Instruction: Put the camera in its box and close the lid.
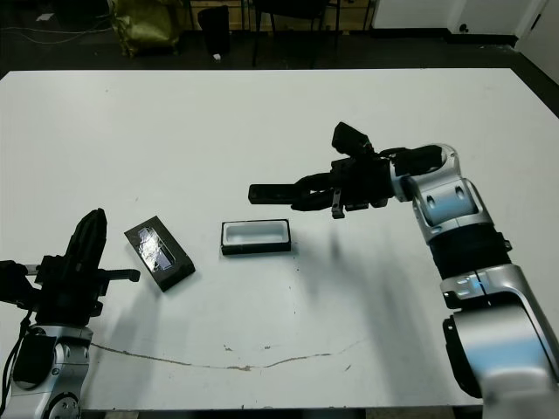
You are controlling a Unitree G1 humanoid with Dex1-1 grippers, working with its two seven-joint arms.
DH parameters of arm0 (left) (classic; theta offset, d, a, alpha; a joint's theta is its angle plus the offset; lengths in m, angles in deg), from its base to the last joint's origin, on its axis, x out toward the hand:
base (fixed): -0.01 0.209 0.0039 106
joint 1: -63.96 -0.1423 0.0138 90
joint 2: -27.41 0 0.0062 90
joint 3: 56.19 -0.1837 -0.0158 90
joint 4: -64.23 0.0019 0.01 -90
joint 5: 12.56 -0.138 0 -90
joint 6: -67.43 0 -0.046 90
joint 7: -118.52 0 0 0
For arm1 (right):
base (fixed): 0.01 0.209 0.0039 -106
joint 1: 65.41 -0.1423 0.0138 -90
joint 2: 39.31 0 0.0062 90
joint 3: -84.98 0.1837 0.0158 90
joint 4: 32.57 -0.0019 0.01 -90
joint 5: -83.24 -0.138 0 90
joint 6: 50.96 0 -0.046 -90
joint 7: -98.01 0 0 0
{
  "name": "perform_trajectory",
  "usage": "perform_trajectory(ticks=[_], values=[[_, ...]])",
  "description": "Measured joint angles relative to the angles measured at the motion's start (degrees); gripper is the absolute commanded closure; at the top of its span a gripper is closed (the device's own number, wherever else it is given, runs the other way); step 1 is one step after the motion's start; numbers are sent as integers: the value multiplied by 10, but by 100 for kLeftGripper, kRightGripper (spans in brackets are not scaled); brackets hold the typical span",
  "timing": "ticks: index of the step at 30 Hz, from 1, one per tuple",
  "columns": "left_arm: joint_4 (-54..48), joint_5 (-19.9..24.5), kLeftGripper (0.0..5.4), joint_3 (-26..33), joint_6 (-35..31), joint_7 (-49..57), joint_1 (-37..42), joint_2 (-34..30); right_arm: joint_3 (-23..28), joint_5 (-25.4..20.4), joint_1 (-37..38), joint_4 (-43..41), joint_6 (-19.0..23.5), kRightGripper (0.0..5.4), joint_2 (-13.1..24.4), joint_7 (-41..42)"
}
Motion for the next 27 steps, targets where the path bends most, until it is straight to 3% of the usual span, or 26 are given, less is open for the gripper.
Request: perform_trajectory(ticks=[13, 27], values=[[13, -1, 540, 0, 19, -7, 0, 0, -41, 46, -91, 116, -45, 505, -44, 56], [11, -1, 540, -1, 19, 0, -1, 0, -54, 76, -105, 125, -65, 505, -65, 70]])
